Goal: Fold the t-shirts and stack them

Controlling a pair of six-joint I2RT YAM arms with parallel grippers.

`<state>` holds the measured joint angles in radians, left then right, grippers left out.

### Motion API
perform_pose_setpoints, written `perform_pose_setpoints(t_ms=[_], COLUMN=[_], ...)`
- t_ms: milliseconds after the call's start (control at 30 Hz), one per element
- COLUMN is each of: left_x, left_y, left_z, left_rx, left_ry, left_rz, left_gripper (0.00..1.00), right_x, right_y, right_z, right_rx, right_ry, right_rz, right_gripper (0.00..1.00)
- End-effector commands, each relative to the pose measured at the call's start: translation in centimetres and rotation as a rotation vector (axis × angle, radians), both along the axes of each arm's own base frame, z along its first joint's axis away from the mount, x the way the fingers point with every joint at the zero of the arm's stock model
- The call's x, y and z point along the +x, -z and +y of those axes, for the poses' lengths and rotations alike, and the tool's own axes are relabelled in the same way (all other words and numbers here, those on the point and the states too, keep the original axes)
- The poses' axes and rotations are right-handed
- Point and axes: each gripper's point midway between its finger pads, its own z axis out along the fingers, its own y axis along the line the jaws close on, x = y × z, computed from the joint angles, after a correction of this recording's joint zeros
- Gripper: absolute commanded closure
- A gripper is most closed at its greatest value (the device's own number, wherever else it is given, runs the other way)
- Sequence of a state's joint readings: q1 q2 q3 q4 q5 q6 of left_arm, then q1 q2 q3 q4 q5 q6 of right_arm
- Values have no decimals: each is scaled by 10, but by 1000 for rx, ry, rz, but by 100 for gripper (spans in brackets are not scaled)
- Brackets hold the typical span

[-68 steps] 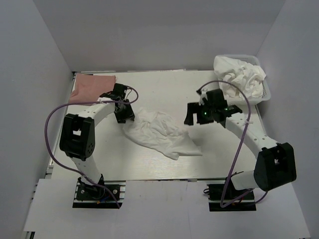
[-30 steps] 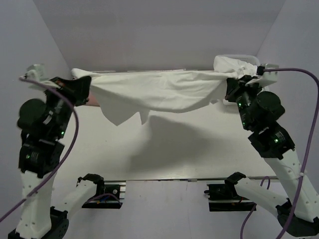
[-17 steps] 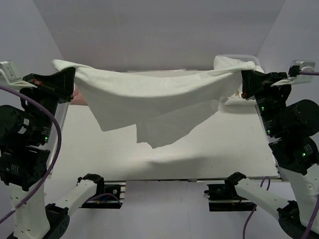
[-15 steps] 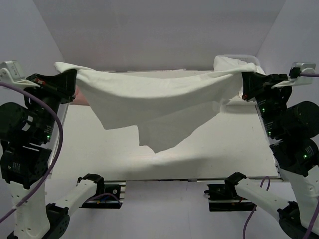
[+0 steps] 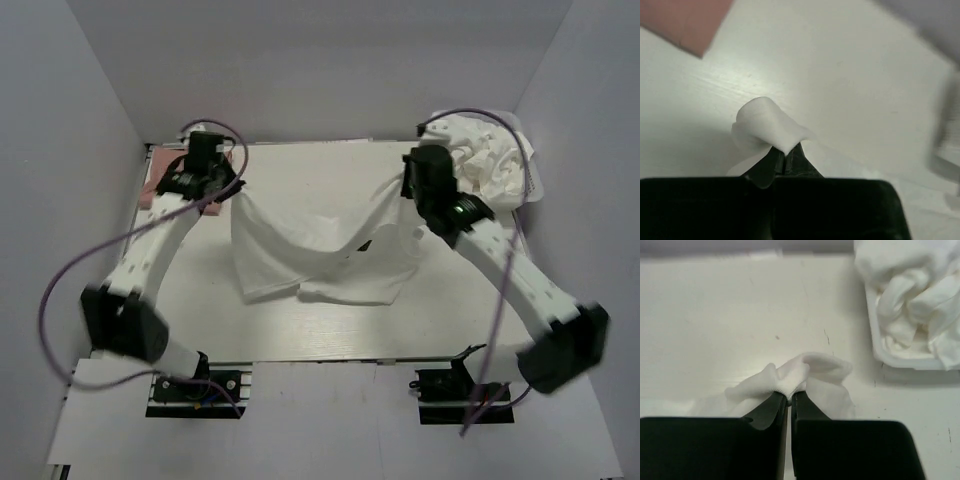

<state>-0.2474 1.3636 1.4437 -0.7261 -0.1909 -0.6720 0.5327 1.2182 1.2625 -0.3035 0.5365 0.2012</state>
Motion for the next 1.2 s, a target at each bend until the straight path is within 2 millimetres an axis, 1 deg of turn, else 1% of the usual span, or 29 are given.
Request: perform_pose_setpoints(t_ms=[0, 33, 67, 100, 133, 167, 200, 233, 267, 333, 367, 400, 433, 467, 500, 533, 567, 600, 633, 667, 700, 733, 767, 800, 867, 967, 1033, 1100, 1167], left_x=[36, 44, 49, 66, 75, 84, 85, 87, 81, 71, 54, 42, 32, 10, 0, -15, -41, -53, -76, -88, -97, -109, -118, -121, -141, -148, -154, -161, -161], left_y=[100, 111, 119, 106, 121, 111, 111, 106, 104, 101, 114, 103, 103, 126, 129, 116, 143, 149, 169, 168, 175, 188, 197, 201, 218, 236, 248, 259, 264], left_z=[9, 6, 8, 5, 4, 1, -1, -1, 1, 1, 0, 2, -1, 0, -6, -13, -17, -21, -25, -32, -35, -37, -48, -54, -66, -68, -58, -49, -46], left_rx=[27, 39, 32, 37, 52, 47, 52, 60, 69, 94, 109, 105, 83, 79, 68, 24, 17, 4, -14, -27, -28, -31, -25, -23, 16, 110, 233, 292, 329], left_ry=[-37, -20, -21, -10, -2, 17, 33, 42, 50, 65, 71, 70, 94, 108, 141, 182, 211, 236, 267, 290, 307, 307, 347, 360, 406, 405, 368, 334, 316], left_rz=[264, 298, 337, 307, 335, 312, 319, 307, 311, 300, 339, 317, 317, 372, 363, 324, 386, 393, 445, 445, 464, 507, 540, 559, 636, 715, 776, 835, 841], left_gripper=[100, 100, 100, 78, 60, 40, 3, 0, 0, 0, 0, 0, 0, 0, 0, 0, 0, 0, 0, 0, 0, 0, 0, 0, 0, 0, 0, 2, 6], right_x=[53, 70, 84, 101, 119, 125, 139, 136, 138, 123, 113, 95, 82, 71, 47, 33, 23, -4, -18, -38, -55, -70, -85, -96, -112, -123, -125, -127, -126], right_y=[53, 73, 63, 71, 74, 102, 99, 80, 98, 119, 107, 138, 130, 121, 144, 150, 141, 173, 180, 190, 209, 219, 233, 239, 248, 257, 262, 267, 273], right_z=[-3, -8, -7, -1, -3, -2, 4, 6, 15, 27, 31, 35, 43, 42, 43, 50, 56, 48, 53, 52, 48, 44, 40, 36, 33, 31, 35, 41, 41], right_rx=[-70, -101, -92, -96, -100, -130, -107, -100, -104, -84, -57, -43, 18, 44, 64, 118, 158, 158, 197, 208, 217, 216, 215, 222, 240, 263, 281, 296, 293], right_ry=[87, 107, 107, 101, 118, 107, 107, 95, 58, -14, -42, -84, -135, -151, -185, -208, -250, -242, -264, -282, -264, -258, -244, -234, -226, -221, -235, -257, -254], right_rz=[110, 151, 126, 142, 160, 243, 249, 256, 308, 391, 372, 442, 439, 420, 464, 492, 471, 551, 593, 634, 698, 751, 800, 822, 866, 887, 907, 927, 947], right_gripper=[100, 100, 100, 100, 79, 59, 29, 28, 10, 10, 10, 10, 10, 10, 10, 10, 10, 10, 10, 10, 10, 10, 10, 10, 10, 10, 10, 10, 10])
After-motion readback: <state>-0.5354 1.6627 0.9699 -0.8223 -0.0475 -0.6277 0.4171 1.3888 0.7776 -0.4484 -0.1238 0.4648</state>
